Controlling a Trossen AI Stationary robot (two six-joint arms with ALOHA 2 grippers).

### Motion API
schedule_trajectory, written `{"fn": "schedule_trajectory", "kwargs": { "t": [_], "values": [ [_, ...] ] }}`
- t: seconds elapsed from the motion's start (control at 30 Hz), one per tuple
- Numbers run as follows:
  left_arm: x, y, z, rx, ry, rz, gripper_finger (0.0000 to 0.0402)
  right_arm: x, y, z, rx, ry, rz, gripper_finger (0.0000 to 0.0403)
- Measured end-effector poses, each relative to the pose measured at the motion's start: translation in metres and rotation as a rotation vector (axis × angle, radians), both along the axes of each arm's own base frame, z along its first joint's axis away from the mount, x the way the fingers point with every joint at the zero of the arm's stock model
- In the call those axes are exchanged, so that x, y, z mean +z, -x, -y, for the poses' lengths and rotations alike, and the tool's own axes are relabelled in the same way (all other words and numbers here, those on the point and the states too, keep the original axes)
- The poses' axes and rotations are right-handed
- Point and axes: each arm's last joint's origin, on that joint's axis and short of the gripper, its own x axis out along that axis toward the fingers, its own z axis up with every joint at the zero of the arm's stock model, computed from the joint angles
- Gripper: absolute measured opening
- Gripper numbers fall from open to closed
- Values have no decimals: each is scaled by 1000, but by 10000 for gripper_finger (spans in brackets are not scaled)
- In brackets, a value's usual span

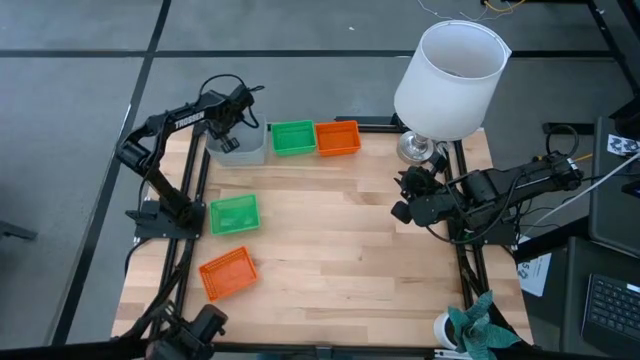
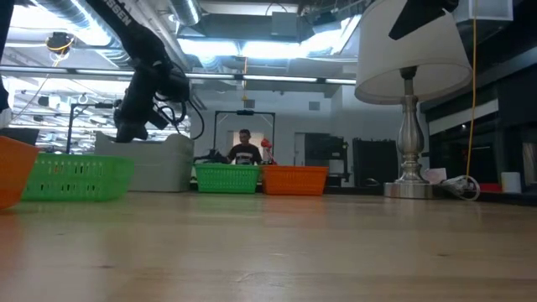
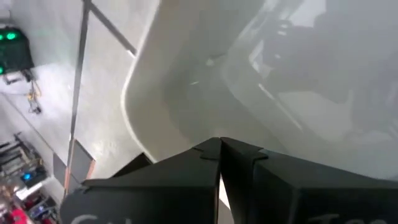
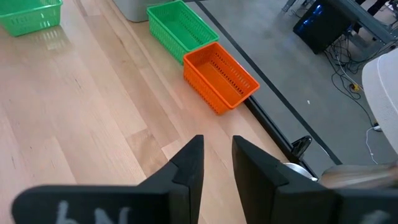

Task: Stack baskets by color
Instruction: Adjust the gray bin

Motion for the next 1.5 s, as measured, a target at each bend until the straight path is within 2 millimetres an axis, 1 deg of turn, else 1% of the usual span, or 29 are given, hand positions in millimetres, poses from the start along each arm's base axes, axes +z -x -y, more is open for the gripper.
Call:
{"fn": "schedule_trajectory", "kwargs": {
  "t": [0.17,0.27,0.37,0.43,0.57,0.63,0.7,0.8,0.9,1.0,1.13,1.27,1.5],
  "values": [
    [2,-1,1,17,-16,19,1,0,0,0,0,0,0,84],
    [9,-7,9,-5,-19,70,1,0,0,0,0,0,0,84],
    [24,-17,24,-67,-42,135,0,0,0,0,0,0,0,84],
    [35,-22,40,-101,-33,195,1,0,0,0,0,0,0,84],
    [51,-28,73,-177,129,392,0,0,0,0,-7,-7,7,84],
    [53,-31,82,-211,188,467,0,0,0,0,-11,-11,11,84],
    [50,-35,88,-232,221,477,0,0,0,0,-11,-10,10,84],
    [36,-37,90,-234,259,446,0,0,0,0,-8,-7,7,84],
    [12,-38,88,-216,299,404,0,0,0,0,-12,-11,8,84],
    [-1,-38,83,-207,255,392,0,0,1,0,-12,-10,4,84],
    [-3,-37,73,-198,179,429,0,-1,1,0,-12,-10,2,84],
    [-2,-31,65,-162,124,400,0,-1,1,0,-13,-11,3,84],
    [-2,-20,57,-132,121,392,0,-1,1,0,-12,-11,4,84]
  ]
}}
